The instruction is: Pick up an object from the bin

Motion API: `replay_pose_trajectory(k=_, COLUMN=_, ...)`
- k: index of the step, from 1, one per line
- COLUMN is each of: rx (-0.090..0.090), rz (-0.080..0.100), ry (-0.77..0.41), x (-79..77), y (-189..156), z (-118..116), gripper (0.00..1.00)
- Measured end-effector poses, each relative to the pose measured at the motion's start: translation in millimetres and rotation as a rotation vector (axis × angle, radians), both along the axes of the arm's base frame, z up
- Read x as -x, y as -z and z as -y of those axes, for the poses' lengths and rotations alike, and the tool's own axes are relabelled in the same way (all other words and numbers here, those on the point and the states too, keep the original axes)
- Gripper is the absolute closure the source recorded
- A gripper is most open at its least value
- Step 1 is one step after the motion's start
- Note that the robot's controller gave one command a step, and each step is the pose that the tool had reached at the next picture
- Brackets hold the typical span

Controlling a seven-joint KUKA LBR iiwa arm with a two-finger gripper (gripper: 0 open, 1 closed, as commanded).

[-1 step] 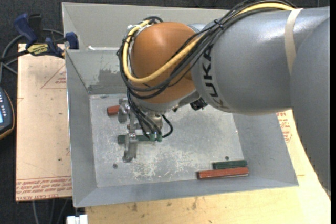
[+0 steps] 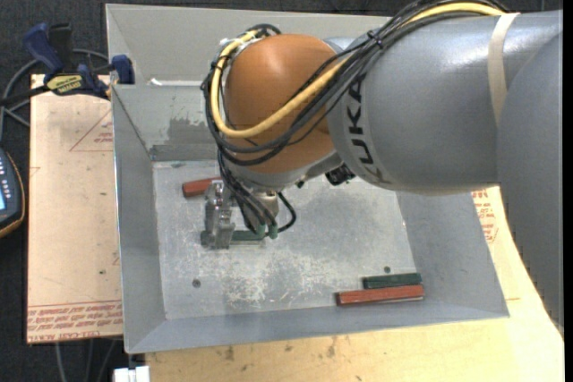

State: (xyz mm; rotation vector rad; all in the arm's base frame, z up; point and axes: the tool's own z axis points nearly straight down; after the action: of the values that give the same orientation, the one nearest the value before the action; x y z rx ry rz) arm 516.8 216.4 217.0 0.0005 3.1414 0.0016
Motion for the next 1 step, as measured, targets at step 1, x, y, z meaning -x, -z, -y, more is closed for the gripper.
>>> replay_pose_trajectory(k=1, rx=0.003, rz=-0.003, ry=0.189, x=8.7, y=58.5, z=27.3, gripper=1.00)
